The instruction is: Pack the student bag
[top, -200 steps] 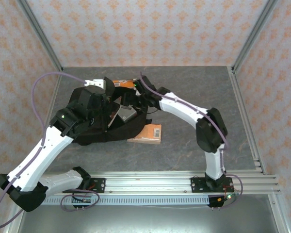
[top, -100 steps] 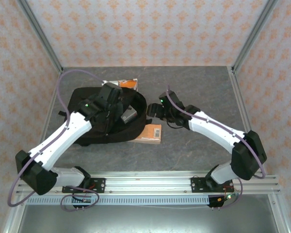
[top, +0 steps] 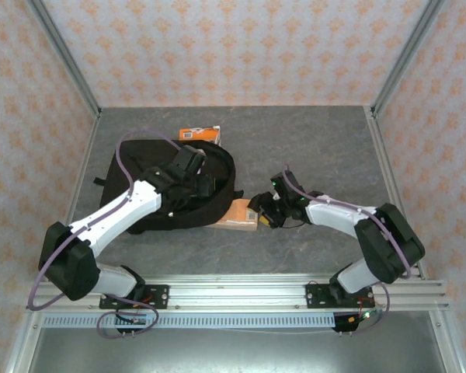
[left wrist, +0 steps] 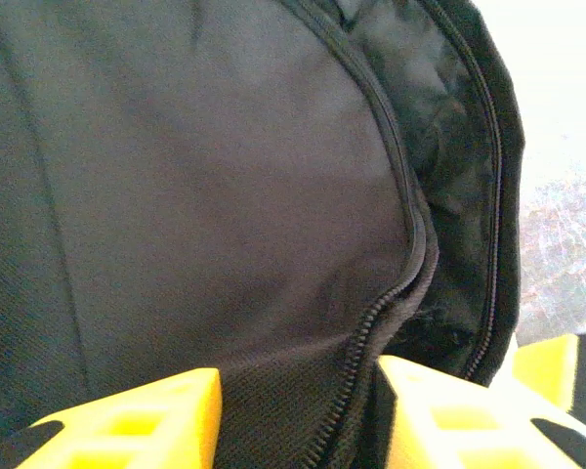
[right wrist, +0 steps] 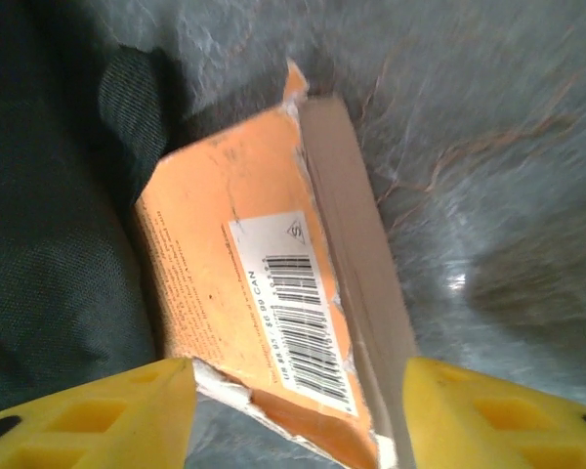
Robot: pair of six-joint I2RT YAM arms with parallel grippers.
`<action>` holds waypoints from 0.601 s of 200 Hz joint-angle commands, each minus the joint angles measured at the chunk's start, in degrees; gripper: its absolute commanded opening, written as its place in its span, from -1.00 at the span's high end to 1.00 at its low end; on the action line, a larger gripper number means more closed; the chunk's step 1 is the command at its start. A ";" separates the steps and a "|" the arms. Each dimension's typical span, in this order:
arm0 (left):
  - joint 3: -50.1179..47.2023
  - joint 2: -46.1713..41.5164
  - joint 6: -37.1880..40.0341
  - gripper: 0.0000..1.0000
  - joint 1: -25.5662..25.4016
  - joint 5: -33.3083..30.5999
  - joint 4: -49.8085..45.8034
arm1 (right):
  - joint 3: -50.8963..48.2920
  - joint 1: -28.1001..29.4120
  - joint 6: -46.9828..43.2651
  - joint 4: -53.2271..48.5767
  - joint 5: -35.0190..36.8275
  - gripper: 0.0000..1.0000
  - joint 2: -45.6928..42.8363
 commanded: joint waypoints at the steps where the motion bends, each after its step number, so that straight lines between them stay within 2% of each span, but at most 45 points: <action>1: -0.80 -1.67 -0.53 0.04 -1.21 1.02 0.75 | -1.01 0.16 5.87 7.44 -5.42 -0.06 3.16; 42: -2.36 -1.53 0.00 0.02 -1.58 1.19 0.33 | -1.55 0.12 7.19 11.05 -6.87 0.11 7.72; 78: -3.50 -0.58 0.50 0.05 -2.45 1.30 0.74 | -1.98 0.12 6.91 11.14 -6.61 0.38 5.52; 120: -3.66 -0.28 1.29 0.08 -3.08 0.85 0.39 | 0.47 0.21 4.93 6.10 -5.76 0.46 2.88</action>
